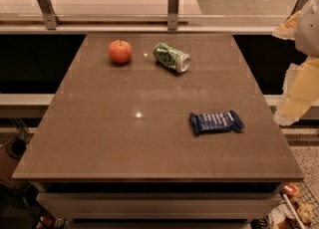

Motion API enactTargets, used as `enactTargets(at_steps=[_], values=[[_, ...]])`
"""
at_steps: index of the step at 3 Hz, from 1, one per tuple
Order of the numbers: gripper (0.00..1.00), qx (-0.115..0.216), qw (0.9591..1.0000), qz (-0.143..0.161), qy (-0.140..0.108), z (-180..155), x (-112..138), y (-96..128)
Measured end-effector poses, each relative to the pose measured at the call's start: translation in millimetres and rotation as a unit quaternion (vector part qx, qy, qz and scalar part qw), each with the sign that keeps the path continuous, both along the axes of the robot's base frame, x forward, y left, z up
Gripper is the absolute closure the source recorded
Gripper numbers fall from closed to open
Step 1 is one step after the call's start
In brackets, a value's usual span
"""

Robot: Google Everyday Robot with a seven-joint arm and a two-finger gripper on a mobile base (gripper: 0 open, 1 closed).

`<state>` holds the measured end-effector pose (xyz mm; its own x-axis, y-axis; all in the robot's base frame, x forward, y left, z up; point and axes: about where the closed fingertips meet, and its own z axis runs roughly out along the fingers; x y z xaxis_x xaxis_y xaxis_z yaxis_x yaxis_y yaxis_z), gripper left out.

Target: Place green can upright

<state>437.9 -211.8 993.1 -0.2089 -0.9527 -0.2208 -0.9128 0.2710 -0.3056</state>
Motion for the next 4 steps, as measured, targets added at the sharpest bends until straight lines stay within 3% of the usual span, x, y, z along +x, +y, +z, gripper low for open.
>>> enactTargets(at_steps=[2, 4], values=[[0.0, 0.006, 1.0, -0.003, -0.004, 3, 2, 2], [0.0, 0.067, 0.9971, -0.038, -0.004, 14, 41, 32]])
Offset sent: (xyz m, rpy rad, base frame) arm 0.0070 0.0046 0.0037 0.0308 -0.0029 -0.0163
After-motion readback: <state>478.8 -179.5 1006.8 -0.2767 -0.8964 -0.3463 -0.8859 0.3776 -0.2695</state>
